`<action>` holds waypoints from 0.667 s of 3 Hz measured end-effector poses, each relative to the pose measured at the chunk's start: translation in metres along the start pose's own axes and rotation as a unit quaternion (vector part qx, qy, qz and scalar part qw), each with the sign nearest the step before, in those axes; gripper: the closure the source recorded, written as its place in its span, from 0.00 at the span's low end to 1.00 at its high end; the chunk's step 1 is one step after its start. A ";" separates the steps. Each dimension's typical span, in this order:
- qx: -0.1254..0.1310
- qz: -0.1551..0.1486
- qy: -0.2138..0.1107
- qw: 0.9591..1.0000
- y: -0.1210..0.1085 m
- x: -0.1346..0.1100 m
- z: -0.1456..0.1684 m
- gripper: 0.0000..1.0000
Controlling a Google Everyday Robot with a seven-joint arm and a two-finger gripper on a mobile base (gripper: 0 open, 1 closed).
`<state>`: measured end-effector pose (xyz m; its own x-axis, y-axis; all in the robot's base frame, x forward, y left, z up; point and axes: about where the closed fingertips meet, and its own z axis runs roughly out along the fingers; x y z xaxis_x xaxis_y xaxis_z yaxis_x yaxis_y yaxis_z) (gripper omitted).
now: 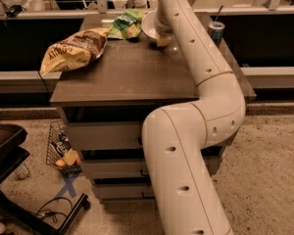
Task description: Move white bowl near green rice chip bag
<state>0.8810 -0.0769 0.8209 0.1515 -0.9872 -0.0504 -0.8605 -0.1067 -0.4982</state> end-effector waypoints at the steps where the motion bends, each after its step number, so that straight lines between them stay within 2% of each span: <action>1: 0.000 0.000 0.000 1.000 0.001 0.000 0.000 0.58; 2: 0.000 0.000 0.000 1.000 0.001 0.000 0.000 0.36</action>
Offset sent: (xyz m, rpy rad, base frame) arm -0.0008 0.0001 -0.0002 0.0000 -0.0001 0.0000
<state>0.8802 -0.0768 0.8205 0.1516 -0.9872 -0.0504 -0.8604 -0.1067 -0.4982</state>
